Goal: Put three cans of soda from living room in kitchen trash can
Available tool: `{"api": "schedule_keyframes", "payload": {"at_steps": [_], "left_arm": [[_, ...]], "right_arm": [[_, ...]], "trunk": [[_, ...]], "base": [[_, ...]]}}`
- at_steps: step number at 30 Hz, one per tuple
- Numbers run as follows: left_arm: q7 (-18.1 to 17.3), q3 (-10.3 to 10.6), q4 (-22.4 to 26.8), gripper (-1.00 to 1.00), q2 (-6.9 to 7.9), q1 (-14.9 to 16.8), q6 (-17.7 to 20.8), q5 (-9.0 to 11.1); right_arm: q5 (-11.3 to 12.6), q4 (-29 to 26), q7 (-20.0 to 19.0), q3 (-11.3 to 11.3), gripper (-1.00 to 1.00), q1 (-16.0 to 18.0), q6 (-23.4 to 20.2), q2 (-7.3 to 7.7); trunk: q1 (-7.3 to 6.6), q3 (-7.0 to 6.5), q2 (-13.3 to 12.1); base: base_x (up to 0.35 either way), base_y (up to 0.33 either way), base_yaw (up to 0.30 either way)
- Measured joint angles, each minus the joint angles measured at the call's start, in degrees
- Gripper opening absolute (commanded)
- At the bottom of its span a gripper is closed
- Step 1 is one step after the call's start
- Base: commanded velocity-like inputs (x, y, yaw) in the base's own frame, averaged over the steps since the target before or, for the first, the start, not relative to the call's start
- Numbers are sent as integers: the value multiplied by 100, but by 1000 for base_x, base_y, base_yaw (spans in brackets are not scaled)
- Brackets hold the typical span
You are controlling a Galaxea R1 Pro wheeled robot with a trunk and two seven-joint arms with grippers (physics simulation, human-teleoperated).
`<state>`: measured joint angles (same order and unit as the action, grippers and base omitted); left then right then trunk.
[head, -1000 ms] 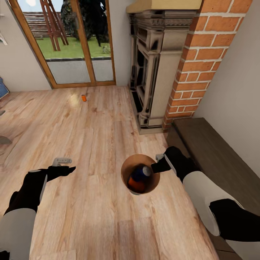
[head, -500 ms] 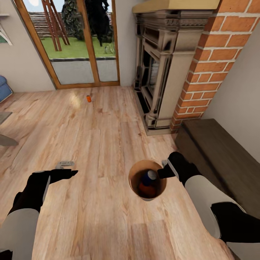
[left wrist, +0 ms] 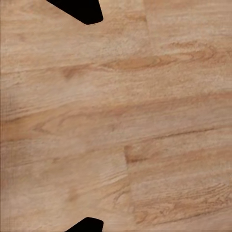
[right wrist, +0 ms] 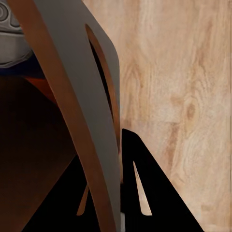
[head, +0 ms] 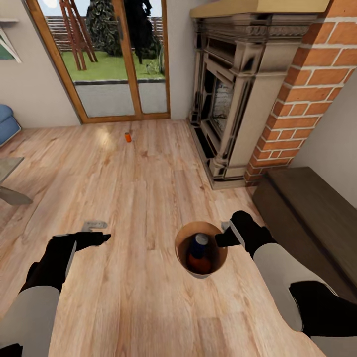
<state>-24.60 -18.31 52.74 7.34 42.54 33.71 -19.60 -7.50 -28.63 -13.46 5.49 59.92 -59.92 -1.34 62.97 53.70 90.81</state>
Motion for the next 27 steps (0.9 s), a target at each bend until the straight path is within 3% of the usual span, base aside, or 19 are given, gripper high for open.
{"api": "schedule_keyframes", "payload": {"at_steps": [4,8,13,19,23,27], "left_arm": [[-1,2,1,100,-4,0,10,0],[-1,2,0,100,-5,0,18,0],[-2,2,1,100,-5,0,26,0],[-15,4,44,100,-91,-4,30,19],[-14,3,50,100,-159,-2,123,22],[-10,3,64,100,-175,0,351,42]], "right_arm": [[-132,0,8,14,-100,-2,11,-9],[29,-9,-3,9,-100,-7,-2,-26],[-103,-39,6,35,-100,-107,7,-42],[44,-60,-4,31,-100,-198,-4,-57],[-94,-69,8,36,-100,-242,8,-65],[15,-79,-1,30,-100,-254,-1,-86]], "trunk": [[0,0,0],[0,0,0],[0,1,0],[0,0,0],[-87,-71,-159],[-175,-143,-319]], "base": [[257,233,0],[262,229,0],[270,221,0],[143,108,0],[22,16,0],[6,4,0]]}}
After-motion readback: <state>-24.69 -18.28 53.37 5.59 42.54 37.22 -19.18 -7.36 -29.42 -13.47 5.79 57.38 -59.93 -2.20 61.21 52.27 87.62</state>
